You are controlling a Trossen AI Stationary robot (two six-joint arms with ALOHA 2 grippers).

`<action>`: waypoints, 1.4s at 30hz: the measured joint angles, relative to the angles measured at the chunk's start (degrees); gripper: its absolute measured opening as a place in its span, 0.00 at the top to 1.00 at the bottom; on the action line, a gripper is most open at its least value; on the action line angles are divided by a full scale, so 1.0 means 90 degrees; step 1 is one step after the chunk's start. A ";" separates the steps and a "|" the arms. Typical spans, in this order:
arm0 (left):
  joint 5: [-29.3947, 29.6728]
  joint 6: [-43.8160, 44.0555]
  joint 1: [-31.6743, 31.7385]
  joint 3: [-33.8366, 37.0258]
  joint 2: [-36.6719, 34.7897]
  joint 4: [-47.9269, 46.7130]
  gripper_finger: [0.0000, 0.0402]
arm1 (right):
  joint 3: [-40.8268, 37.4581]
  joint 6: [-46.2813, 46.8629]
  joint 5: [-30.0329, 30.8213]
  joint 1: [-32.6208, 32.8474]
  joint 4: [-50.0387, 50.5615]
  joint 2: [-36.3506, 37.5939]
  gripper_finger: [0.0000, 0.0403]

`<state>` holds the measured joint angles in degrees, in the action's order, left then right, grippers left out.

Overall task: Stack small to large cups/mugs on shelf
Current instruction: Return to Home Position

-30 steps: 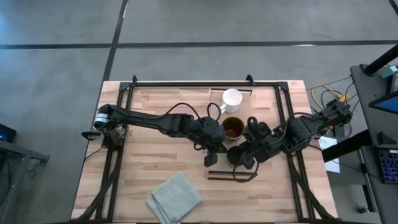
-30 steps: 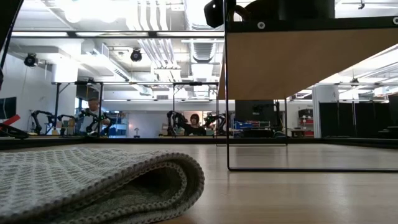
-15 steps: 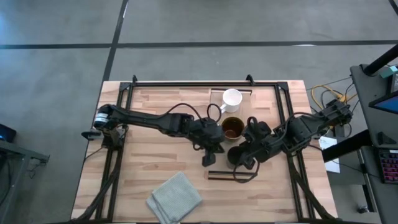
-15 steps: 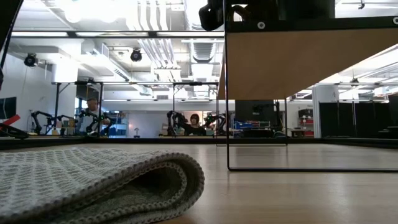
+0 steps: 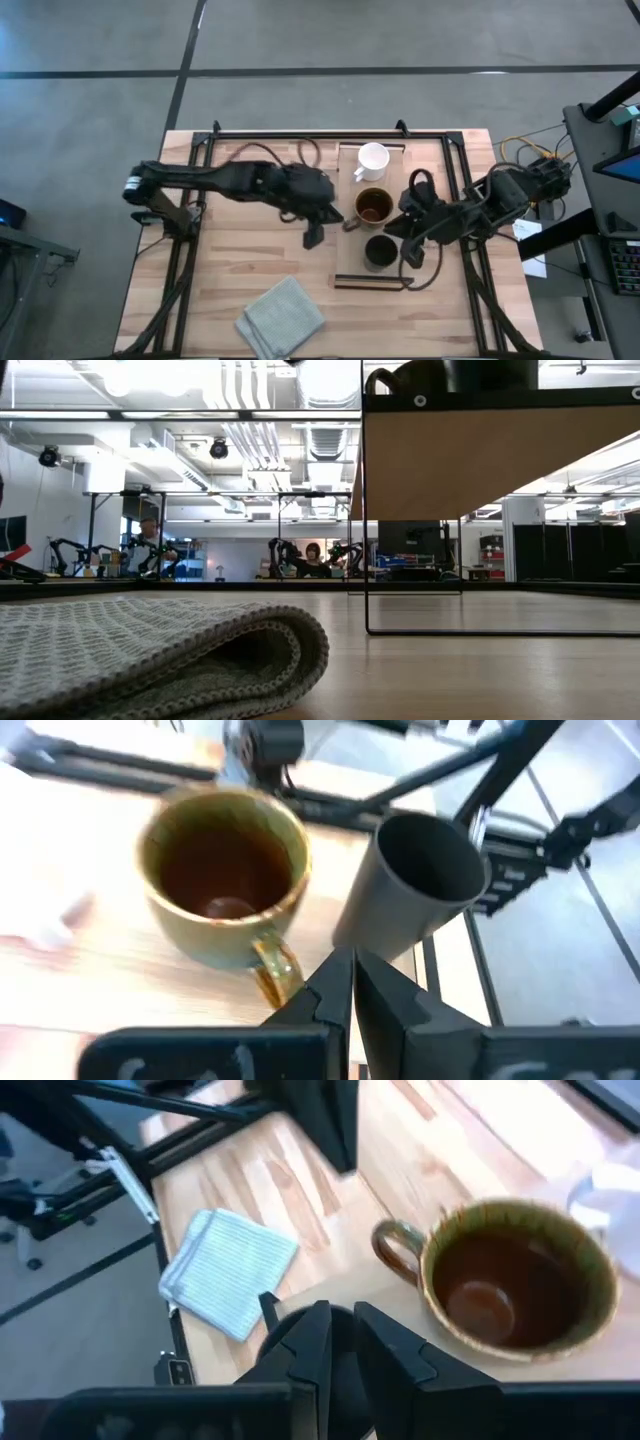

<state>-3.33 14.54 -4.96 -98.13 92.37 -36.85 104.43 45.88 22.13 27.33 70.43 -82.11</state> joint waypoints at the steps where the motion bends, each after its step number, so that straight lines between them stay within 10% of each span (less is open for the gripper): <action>1: 0.0084 -0.0022 0.0002 0.0001 -0.0152 -0.0038 1.00 | 0.0065 -0.0142 0.0002 0.0000 -0.0004 0.0000 0.89; 27: 0.1276 -0.0307 0.0016 0.0118 -0.2853 -0.0306 1.00 | 0.0340 -0.1823 0.0711 0.0070 0.0186 0.0679 0.89; 42: 0.1286 -0.0366 0.0057 0.0166 -0.2901 -0.0391 1.00 | -0.1875 -0.3364 -0.0841 0.0350 -0.2295 0.2921 0.89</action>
<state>8.25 11.25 -4.45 -96.63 66.27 -40.37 87.55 15.61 14.57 30.48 49.78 -55.81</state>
